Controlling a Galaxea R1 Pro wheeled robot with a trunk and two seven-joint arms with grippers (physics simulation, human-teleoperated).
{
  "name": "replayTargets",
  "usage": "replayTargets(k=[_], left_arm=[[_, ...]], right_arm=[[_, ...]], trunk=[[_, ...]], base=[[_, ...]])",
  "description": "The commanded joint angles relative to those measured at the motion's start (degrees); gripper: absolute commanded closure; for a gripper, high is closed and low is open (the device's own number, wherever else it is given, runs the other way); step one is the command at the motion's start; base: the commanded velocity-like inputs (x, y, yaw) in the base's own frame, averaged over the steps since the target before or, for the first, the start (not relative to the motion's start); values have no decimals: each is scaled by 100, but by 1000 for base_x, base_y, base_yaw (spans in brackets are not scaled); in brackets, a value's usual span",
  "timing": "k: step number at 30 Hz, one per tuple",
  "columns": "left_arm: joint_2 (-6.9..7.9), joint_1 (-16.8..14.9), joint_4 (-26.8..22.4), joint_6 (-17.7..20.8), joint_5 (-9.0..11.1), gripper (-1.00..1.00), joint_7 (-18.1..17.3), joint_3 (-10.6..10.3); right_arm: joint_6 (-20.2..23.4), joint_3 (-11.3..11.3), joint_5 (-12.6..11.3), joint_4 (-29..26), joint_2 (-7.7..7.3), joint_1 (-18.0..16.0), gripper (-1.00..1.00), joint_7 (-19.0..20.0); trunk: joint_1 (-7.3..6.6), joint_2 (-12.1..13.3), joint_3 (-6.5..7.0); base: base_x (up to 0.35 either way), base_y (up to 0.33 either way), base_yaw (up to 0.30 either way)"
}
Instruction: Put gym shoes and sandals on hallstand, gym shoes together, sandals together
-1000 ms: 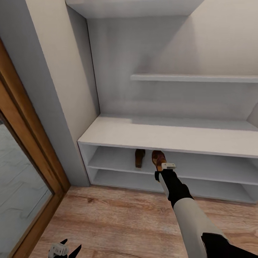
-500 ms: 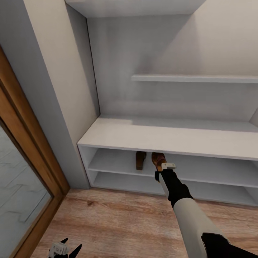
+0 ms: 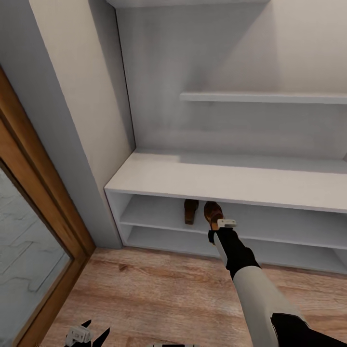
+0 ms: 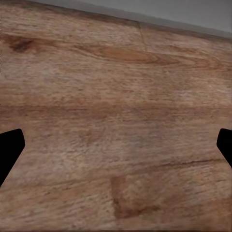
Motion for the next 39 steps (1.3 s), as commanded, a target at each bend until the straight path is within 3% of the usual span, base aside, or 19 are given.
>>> replayTargets(k=[1, 39], left_arm=[[7, -5, 7, -27, 51, -100, -4, -44], [0, -5, 26, -10, 42, -100, 5, -46]], right_arm=[[32, -26, 60, -9, 8, -3, 100, 20], [32, -30, 66, -21, 8, -3, 100, 20]], trunk=[[-1, -2, -10], [-1, -2, -16]], base=[[0, 0, 42], [101, 0, 1]])
